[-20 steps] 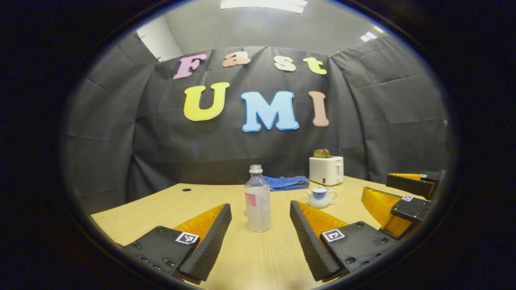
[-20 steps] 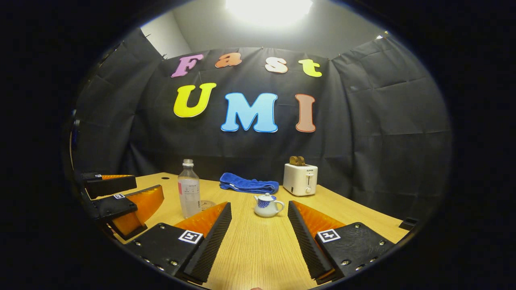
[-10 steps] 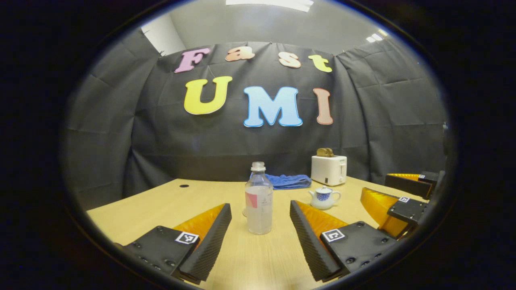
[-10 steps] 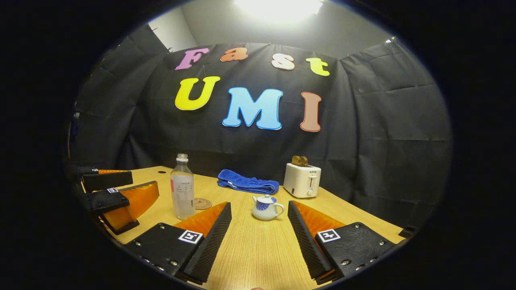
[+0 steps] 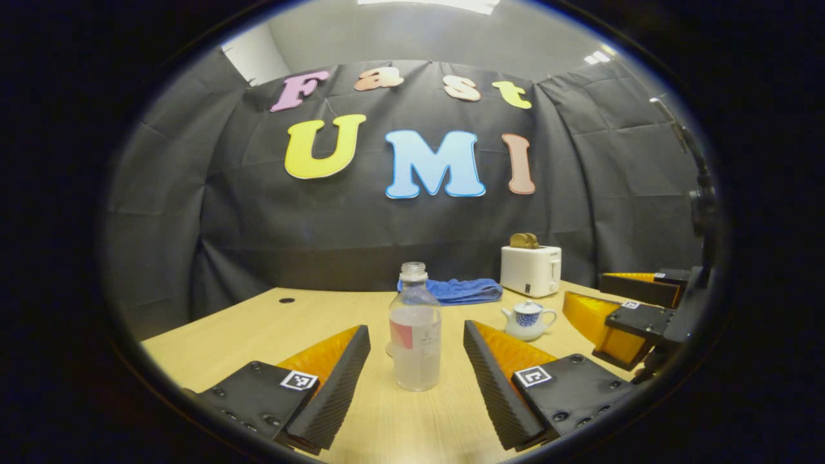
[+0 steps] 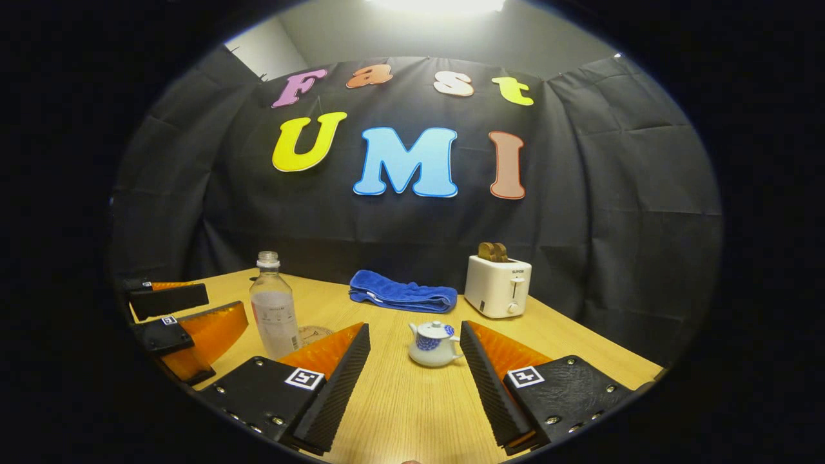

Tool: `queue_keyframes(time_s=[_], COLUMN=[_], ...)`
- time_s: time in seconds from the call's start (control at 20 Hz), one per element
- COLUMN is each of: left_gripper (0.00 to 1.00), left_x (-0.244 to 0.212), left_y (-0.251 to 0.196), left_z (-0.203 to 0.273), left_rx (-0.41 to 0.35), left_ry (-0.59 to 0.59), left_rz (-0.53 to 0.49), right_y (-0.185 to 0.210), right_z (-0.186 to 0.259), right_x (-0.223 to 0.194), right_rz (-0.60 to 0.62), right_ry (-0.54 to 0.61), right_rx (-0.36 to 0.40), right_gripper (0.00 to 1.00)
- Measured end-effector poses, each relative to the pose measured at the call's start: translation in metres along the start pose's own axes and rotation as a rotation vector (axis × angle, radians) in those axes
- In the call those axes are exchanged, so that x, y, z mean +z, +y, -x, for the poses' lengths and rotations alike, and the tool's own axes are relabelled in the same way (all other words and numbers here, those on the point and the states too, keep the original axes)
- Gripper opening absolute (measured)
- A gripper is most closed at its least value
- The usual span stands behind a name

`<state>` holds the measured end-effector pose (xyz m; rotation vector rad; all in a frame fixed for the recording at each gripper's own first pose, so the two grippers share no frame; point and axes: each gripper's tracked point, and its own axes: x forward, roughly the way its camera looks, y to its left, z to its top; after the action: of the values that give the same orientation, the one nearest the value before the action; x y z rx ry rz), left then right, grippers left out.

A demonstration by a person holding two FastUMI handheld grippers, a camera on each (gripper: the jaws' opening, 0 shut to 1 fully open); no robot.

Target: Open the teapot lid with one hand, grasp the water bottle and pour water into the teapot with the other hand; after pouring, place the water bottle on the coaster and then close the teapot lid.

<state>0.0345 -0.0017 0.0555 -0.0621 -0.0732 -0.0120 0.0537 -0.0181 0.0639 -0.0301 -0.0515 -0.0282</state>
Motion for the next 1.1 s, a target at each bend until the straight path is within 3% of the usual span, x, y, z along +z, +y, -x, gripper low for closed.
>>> queue_keyframes(time_s=[0.45, 1.1], left_gripper=[0.99, 0.99], left_x=[0.010, 0.007], left_y=[0.001, 0.002], left_z=[-0.034, -0.068], left_rx=[-0.010, -0.063], left_ry=[-0.004, 0.016], left_rz=[-0.021, 0.018], right_y=[-0.005, -0.033], right_z=[-0.073, -0.158], right_x=[-0.004, -0.060], right_rz=[-0.046, -0.126], right_ry=[0.044, 0.212], right_rx=[-0.008, -0.129], right_gripper=[0.88, 0.88])
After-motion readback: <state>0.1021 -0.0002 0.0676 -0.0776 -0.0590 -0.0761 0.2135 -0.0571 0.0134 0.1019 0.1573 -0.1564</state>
